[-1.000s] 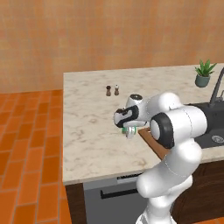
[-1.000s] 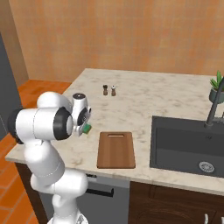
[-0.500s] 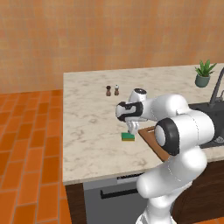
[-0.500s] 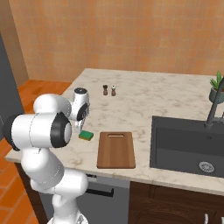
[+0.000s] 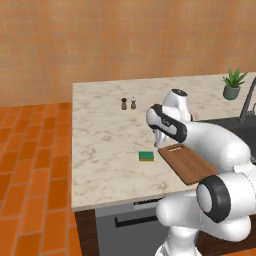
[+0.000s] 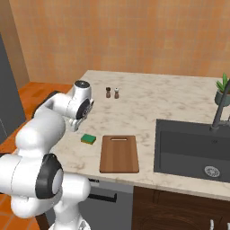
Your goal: Pick up the sponge from the counter and clean the cutting board by briefly scrubbing or pressing down on the cutting board. Once finished, release the sponge.
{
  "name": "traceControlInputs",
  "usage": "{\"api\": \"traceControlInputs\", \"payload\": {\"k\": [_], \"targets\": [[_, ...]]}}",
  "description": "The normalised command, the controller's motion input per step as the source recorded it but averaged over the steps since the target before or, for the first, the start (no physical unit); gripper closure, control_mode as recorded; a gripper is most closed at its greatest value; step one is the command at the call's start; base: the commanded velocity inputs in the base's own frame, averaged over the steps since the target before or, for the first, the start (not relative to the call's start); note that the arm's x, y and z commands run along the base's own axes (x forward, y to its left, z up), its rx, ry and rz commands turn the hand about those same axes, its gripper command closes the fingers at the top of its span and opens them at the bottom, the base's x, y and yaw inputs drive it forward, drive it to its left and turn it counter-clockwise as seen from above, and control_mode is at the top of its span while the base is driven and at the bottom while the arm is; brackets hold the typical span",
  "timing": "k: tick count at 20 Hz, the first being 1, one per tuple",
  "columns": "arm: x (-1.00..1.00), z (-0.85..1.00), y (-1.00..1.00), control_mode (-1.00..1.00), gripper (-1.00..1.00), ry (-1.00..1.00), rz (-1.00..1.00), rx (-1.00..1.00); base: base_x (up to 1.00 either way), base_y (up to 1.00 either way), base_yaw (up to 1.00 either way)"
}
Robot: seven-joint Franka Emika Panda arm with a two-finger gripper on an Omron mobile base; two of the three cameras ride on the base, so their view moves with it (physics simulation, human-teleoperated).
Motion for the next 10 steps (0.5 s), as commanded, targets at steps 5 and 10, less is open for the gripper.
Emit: {"api": "traceControlInputs", "payload": {"k": [5,10], "targets": [[-1.00,0.39,0.00,-1.00,-1.00,-0.02,-0.52,0.15,0.00,0.00,0.00],[-1.00,0.23,-0.02,-1.00,-1.00,-0.03,-0.51,0.13,0.00,0.00,0.00]]}}
